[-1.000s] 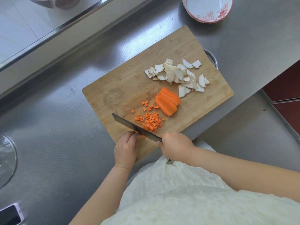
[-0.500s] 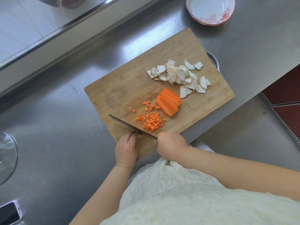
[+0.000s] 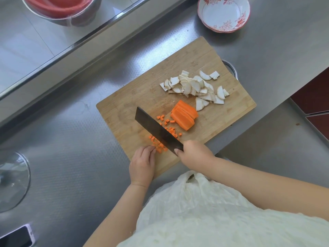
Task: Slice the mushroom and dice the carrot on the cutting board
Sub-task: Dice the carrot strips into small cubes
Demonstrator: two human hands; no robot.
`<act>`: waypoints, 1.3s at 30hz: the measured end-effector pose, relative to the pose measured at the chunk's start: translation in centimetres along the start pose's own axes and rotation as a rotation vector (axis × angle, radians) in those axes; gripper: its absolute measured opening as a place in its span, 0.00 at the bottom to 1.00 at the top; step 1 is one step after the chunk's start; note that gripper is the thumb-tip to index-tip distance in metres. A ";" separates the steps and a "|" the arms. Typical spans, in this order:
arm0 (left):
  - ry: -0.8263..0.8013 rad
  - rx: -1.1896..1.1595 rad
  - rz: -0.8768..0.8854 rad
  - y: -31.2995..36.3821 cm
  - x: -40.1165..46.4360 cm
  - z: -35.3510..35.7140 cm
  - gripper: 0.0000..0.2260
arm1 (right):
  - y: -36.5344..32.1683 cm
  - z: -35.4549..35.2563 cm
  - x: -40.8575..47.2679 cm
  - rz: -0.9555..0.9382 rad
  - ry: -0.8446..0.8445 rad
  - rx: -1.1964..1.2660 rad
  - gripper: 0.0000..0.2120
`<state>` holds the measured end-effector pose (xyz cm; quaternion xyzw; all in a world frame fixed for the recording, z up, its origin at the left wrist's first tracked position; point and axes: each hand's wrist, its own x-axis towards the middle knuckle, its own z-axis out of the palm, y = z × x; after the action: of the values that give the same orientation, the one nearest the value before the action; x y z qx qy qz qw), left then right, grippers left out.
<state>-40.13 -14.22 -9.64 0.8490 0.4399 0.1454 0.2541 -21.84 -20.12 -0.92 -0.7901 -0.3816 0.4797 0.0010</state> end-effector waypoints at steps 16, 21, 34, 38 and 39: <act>0.240 -0.090 -0.254 -1.1 2.0 -2.3 0.09 | 0.1 -0.6 1.3 -0.046 -0.101 -0.122 0.14; 0.305 -0.146 -0.220 1.1 6.0 -2.9 0.04 | 1.6 -2.8 2.5 0.074 0.010 -0.016 0.15; -0.870 0.620 0.433 13.4 21.0 -1.0 0.17 | 2.2 -1.9 2.2 -0.022 0.023 -0.170 0.15; -0.848 0.703 0.520 13.6 19.9 0.8 0.17 | 2.7 -2.1 2.5 -0.048 0.015 -0.153 0.14; -0.822 0.709 0.537 13.5 19.7 0.8 0.17 | 2.8 -2.2 2.5 -0.050 0.016 -0.146 0.14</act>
<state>-19.42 -4.87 -2.30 0.9499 0.0976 -0.2908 0.0593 -17.90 -19.78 -2.64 -0.7820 -0.4354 0.4441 -0.0417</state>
